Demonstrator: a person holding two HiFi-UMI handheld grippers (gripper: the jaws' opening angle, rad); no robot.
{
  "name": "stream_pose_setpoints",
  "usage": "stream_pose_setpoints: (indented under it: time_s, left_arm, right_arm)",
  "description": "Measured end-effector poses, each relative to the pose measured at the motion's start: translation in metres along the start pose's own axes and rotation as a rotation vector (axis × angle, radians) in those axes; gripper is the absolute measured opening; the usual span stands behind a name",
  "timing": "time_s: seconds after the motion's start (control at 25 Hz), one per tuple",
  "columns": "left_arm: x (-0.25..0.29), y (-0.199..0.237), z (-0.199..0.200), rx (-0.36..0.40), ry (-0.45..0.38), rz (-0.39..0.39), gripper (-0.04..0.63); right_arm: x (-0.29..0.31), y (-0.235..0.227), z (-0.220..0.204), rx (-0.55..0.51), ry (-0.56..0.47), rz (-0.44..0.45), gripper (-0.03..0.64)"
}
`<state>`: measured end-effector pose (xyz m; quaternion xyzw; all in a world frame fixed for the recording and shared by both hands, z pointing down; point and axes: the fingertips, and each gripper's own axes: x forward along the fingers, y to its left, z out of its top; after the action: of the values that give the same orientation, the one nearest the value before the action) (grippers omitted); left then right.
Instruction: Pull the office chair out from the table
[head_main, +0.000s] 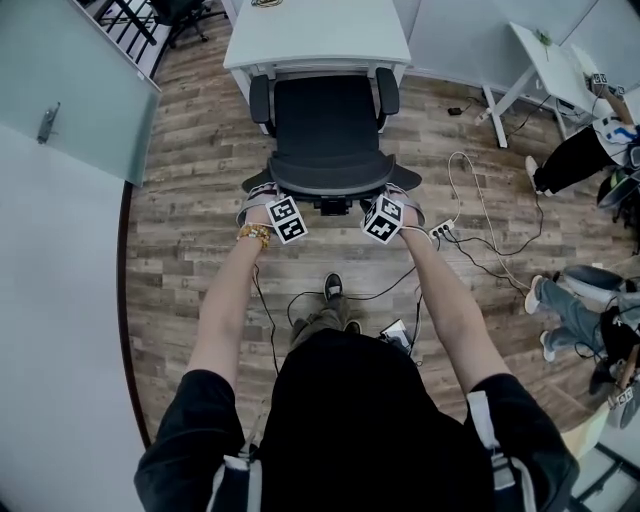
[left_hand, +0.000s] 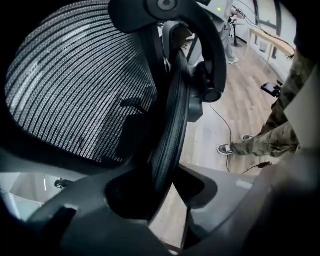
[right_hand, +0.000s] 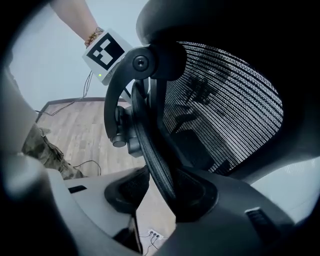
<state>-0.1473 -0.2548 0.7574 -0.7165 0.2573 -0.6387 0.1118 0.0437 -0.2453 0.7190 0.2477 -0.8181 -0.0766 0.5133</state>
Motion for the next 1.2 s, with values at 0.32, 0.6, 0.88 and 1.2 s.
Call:
stream_pose_setpoints:
  time_s: [0.32,0.6,0.88,1.2]
  left_arm:
    - [-0.006,-0.012,-0.007,0.0,0.014,0.006,0.164]
    - [-0.012,-0.022,-0.006,0.005,0.014,0.016,0.164]
    - [-0.019,-0.032,-0.007,0.006,0.018,0.009,0.164]
    - [-0.024,-0.043,-0.006,0.009,0.026,0.013,0.164]
  right_arm:
    - [-0.006,0.015,0.001,-0.001,-0.008,-0.016,0.137]
    - [-0.012,0.024,-0.003,-0.004,-0.015,-0.019,0.137]
    - [-0.019,0.032,-0.005,-0.007,-0.019,-0.02,0.137]
    - [-0.025,0.042,-0.01,-0.01,-0.027,-0.03,0.137]
